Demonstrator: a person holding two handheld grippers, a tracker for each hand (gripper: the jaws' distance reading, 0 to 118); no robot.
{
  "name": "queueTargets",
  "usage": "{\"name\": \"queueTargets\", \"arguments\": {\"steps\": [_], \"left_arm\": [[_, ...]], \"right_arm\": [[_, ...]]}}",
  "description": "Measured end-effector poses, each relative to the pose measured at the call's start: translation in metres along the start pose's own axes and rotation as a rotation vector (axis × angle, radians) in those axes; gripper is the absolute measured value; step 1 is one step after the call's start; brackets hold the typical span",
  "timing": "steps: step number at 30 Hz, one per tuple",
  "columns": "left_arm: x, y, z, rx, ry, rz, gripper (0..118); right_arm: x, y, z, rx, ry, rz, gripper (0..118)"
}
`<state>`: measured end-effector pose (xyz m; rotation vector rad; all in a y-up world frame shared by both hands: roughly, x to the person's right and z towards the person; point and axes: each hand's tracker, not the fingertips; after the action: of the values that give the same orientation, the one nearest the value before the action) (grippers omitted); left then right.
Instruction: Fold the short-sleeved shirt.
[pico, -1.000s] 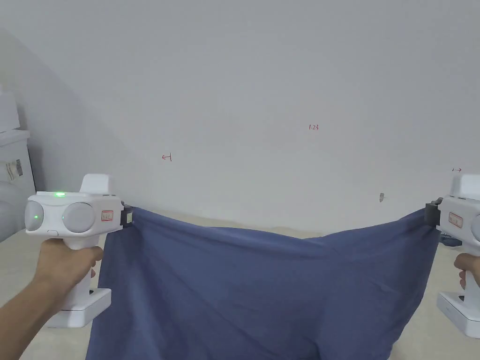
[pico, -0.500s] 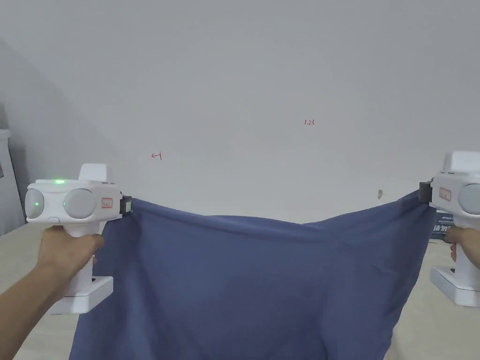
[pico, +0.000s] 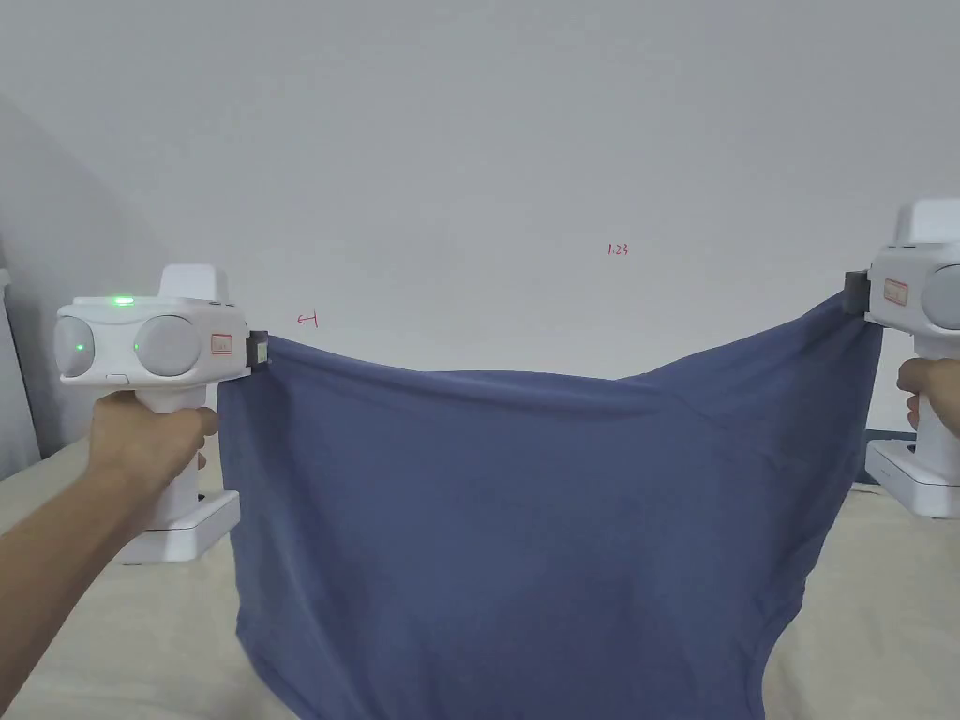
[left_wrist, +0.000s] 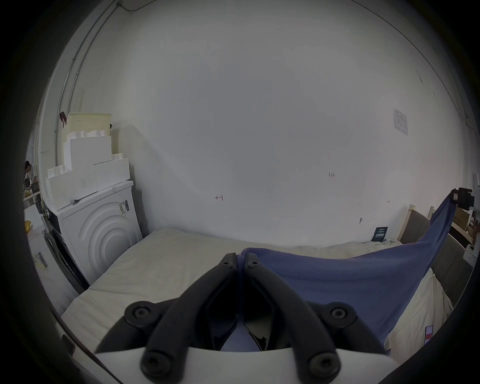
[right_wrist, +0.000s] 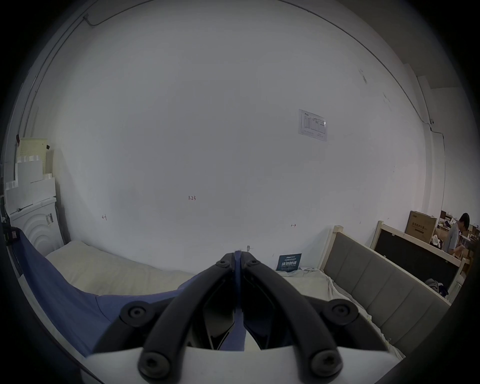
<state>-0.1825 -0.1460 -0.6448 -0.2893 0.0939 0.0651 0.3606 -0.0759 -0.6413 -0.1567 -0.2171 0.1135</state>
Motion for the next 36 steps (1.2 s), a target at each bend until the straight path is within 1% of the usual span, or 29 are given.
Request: {"name": "queueTargets", "arguments": {"steps": [3,4,7,10,11,14,15,16,18,19,21,24,26,28,30,31,33,35,36], "left_arm": [[-0.002,-0.016,0.013,-0.011,-0.008,0.007,0],[-0.003,-0.025,0.019,-0.016,-0.017,0.008,0],[-0.009,-0.058,0.037,-0.049,-0.032,0.002,0],[-0.017,-0.096,0.063,-0.067,-0.040,0.016,0],[-0.022,-0.106,0.071,-0.064,-0.046,0.043,0],[-0.033,-0.145,0.104,-0.074,-0.057,0.045,0],[-0.037,-0.157,0.118,-0.088,-0.054,0.018,0],[-0.041,-0.173,0.130,-0.076,-0.044,0.022,0],[-0.052,-0.196,0.151,-0.095,-0.044,0.018,0],[-0.058,-0.206,0.162,-0.089,-0.033,0.039,0],[-0.068,-0.230,0.185,-0.103,-0.021,0.065,0],[-0.082,-0.271,0.205,-0.127,0.004,0.052,0],[-0.090,-0.295,0.221,-0.153,0.008,0.030,0],[-0.101,-0.323,0.231,-0.165,0.013,0.037,0],[-0.107,-0.347,0.244,-0.191,0.014,0.042,0],[-0.110,-0.361,0.248,-0.233,0.021,0.040,0],[-0.116,-0.386,0.254,-0.274,0.025,0.069,0],[-0.116,-0.408,0.258,-0.333,0.024,0.094,0],[-0.118,-0.419,0.257,-0.349,0.025,0.096,0]], "right_arm": [[-0.003,-0.015,0.018,0.002,0.021,0.019,0],[-0.005,-0.024,0.026,-0.004,0.033,0.034,0],[-0.011,-0.060,0.061,-0.016,0.064,0.044,0],[-0.010,-0.101,0.100,-0.021,0.082,0.019,0],[-0.008,-0.113,0.112,-0.020,0.088,0.016,0],[-0.004,-0.153,0.157,-0.011,0.086,0.027,0],[-0.001,-0.166,0.174,-0.003,0.085,0.012,0],[0.004,-0.178,0.189,-0.016,0.093,-0.003,0],[0.013,-0.206,0.212,-0.019,0.079,-0.047,0],[0.016,-0.217,0.227,-0.030,0.080,-0.037,0],[0.019,-0.237,0.258,-0.030,0.068,-0.049,0],[0.024,-0.272,0.298,-0.057,0.058,-0.054,0],[0.021,-0.297,0.324,-0.088,0.047,-0.024,0],[0.019,-0.324,0.349,-0.118,0.049,-0.024,0],[0.013,-0.348,0.369,-0.168,0.032,-0.007,0],[0.010,-0.361,0.378,-0.197,0.038,0.000,0],[0.004,-0.385,0.391,-0.259,0.042,-0.013,0],[-0.005,-0.408,0.397,-0.328,0.051,0.015,0],[-0.009,-0.419,0.398,-0.357,0.054,-0.001,0]]}}
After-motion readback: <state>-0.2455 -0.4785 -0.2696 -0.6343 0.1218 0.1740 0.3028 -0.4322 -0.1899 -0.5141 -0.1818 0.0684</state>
